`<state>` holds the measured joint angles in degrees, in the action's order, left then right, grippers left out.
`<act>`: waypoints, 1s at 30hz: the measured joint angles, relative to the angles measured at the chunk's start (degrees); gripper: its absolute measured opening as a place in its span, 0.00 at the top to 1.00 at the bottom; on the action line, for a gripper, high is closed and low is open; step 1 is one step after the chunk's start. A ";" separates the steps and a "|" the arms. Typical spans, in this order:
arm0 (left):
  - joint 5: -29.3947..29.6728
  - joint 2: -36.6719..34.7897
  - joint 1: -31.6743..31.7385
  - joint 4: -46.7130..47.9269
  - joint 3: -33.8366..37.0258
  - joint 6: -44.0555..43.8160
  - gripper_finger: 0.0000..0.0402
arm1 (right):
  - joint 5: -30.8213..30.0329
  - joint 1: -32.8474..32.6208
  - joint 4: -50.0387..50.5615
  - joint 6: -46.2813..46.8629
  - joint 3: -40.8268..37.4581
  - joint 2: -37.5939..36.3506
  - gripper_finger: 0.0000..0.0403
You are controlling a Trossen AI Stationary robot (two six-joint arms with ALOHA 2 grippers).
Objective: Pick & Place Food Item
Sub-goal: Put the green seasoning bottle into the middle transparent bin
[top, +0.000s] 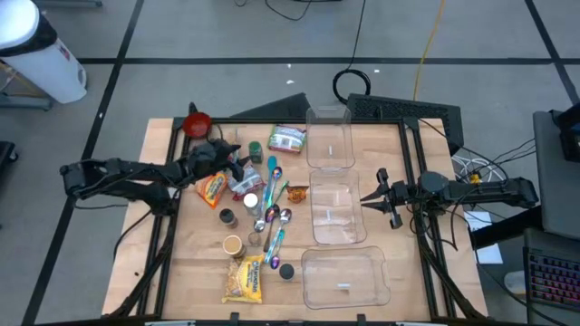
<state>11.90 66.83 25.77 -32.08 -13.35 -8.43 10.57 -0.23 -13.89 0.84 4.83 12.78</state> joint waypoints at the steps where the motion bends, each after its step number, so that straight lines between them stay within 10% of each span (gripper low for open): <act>1: 1.94 0.86 -0.08 0.24 0.10 0.39 0.29 | 0.00 0.00 0.02 0.00 0.01 0.00 0.88; 8: 11.35 6.13 -0.07 -2.65 0.14 0.40 0.25 | 0.00 0.00 0.02 0.00 0.01 0.00 0.88; 18: -1.51 6.35 -0.08 -4.89 0.12 -2.36 0.24 | 0.01 0.01 0.02 0.00 0.01 0.00 0.88; 30: -0.04 6.75 -0.15 -10.94 -0.38 1.42 0.24 | 0.01 0.00 0.02 0.00 0.01 0.00 0.88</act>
<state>11.86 73.58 25.61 -43.01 -13.74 -7.00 10.58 -0.23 -13.87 0.84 4.84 12.78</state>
